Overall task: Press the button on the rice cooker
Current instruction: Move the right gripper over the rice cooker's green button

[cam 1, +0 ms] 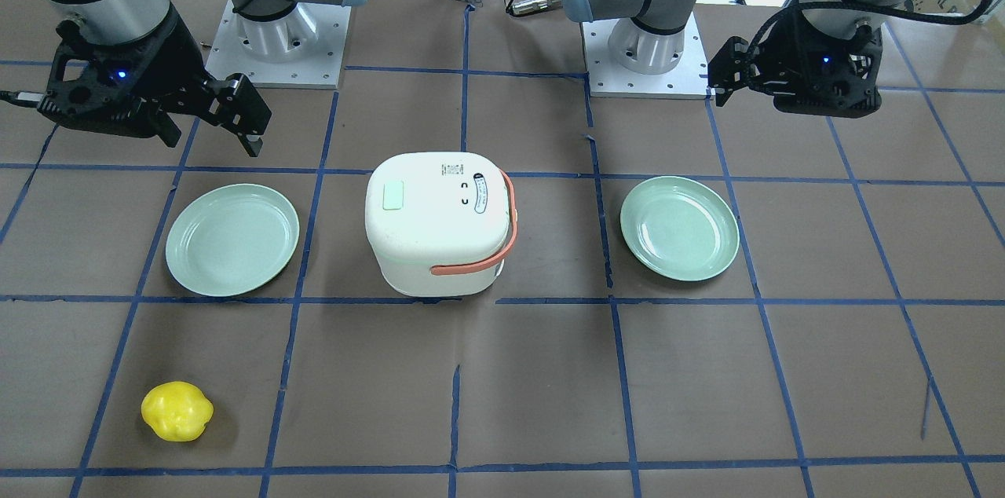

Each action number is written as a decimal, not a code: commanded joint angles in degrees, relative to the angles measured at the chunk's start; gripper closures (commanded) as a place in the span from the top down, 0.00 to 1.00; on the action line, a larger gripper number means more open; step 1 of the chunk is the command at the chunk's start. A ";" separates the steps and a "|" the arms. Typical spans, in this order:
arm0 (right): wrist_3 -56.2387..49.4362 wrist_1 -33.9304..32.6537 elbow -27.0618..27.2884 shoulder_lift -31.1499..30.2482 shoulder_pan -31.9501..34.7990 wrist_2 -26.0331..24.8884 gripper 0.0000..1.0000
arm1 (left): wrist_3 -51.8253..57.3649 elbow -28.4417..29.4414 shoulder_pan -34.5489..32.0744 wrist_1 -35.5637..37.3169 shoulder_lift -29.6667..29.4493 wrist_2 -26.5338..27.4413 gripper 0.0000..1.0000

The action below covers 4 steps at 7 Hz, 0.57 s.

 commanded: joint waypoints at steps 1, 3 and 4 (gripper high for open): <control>0.03 -0.07 0.28 -0.13 0.09 0.01 0.99 | 0.00 0.00 0.00 0.00 -0.03 0.00 1.00; 1.35 -1.81 0.36 -0.13 3.58 7.36 0.85 | 0.00 0.00 0.00 0.00 -0.03 0.09 1.00; 2.39 -1.91 1.24 0.13 6.30 7.57 0.75 | 0.00 0.00 0.00 0.00 -0.03 0.00 1.00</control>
